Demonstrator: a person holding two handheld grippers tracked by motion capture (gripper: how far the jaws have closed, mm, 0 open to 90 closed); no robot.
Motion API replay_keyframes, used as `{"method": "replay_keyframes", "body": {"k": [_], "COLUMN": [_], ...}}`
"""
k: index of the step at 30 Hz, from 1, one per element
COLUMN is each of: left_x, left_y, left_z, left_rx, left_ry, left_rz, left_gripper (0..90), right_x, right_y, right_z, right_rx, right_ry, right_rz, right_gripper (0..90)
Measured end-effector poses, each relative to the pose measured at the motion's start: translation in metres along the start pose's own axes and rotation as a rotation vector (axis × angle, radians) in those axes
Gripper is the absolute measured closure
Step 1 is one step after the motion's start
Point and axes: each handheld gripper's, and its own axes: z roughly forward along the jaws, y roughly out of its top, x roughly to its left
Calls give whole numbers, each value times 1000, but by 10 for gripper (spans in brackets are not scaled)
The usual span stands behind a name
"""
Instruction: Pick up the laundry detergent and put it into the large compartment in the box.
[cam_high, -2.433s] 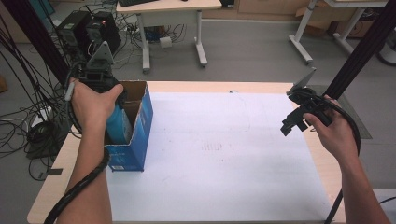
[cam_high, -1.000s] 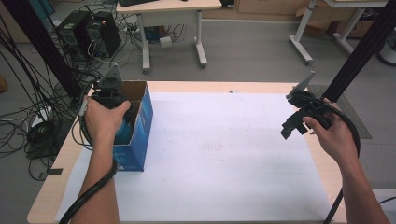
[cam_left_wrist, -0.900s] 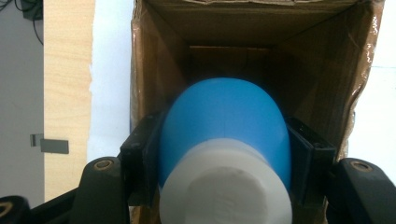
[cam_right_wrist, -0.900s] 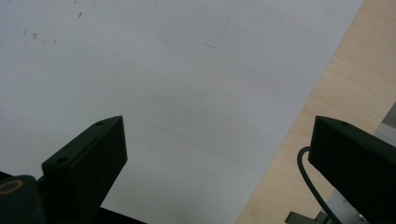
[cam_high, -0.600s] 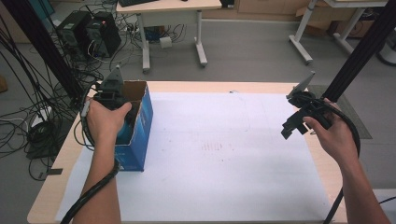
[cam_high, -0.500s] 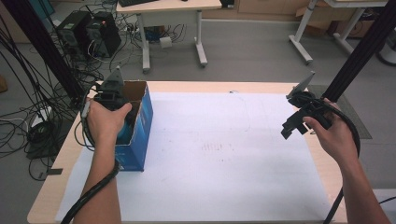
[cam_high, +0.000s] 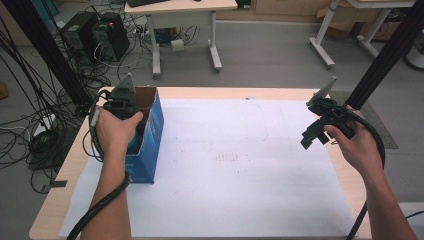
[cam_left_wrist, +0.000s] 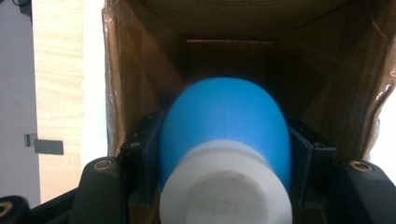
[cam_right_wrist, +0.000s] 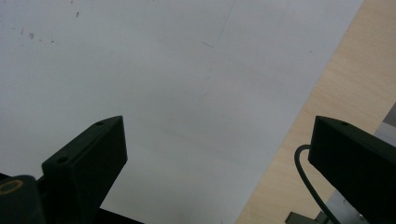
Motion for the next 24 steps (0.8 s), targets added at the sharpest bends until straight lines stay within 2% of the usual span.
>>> {"method": "replay_keyframes", "body": {"k": [15,24], "left_x": [1,4], "left_y": [-1,-2], "left_z": [1,0], "left_rx": [-3,-6], "left_ry": [-7,-30], "left_rz": [-7,-9], "left_gripper": [380,369], "right_x": [-1,1], "right_y": [-1,0], "right_z": [1,2], "right_rx": [2,3], "right_ry": [3,3], "right_rz": [3,1], "right_gripper": [44,44]}}
